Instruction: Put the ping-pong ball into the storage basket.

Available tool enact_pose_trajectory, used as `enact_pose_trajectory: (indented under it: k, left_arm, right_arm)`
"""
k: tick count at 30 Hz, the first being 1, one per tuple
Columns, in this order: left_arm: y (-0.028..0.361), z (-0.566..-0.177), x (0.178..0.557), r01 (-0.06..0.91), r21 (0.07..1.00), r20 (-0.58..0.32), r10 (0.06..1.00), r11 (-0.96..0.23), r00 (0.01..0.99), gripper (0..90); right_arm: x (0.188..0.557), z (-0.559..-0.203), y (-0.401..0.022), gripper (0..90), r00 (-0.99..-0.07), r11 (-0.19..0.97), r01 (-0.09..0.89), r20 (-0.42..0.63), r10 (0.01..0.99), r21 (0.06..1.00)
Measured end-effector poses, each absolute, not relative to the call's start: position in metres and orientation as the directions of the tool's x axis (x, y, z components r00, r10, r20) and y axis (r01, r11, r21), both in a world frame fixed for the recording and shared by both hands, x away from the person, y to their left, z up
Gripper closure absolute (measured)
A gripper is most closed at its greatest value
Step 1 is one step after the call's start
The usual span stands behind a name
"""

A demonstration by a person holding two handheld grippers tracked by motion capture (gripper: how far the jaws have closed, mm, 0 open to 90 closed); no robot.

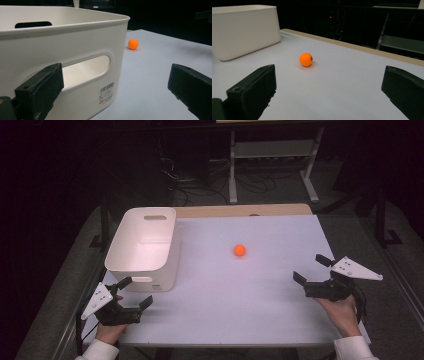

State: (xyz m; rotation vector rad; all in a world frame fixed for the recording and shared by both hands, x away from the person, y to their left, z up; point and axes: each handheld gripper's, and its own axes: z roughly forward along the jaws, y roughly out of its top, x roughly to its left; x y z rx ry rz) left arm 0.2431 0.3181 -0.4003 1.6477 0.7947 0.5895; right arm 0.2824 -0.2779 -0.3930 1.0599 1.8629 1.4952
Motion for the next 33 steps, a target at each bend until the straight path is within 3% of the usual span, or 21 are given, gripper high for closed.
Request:
enact_pose_trajectory:
  k: [33]
  left_arm:
    - [0.318,-0.400,0.242,0.198,0.973,-0.038,0.762,-0.120,0.646,0.0]
  right_arm:
    - [0.297,-0.371,-0.256,0.0,-0.630,0.180,0.321,0.067,0.774,0.930]
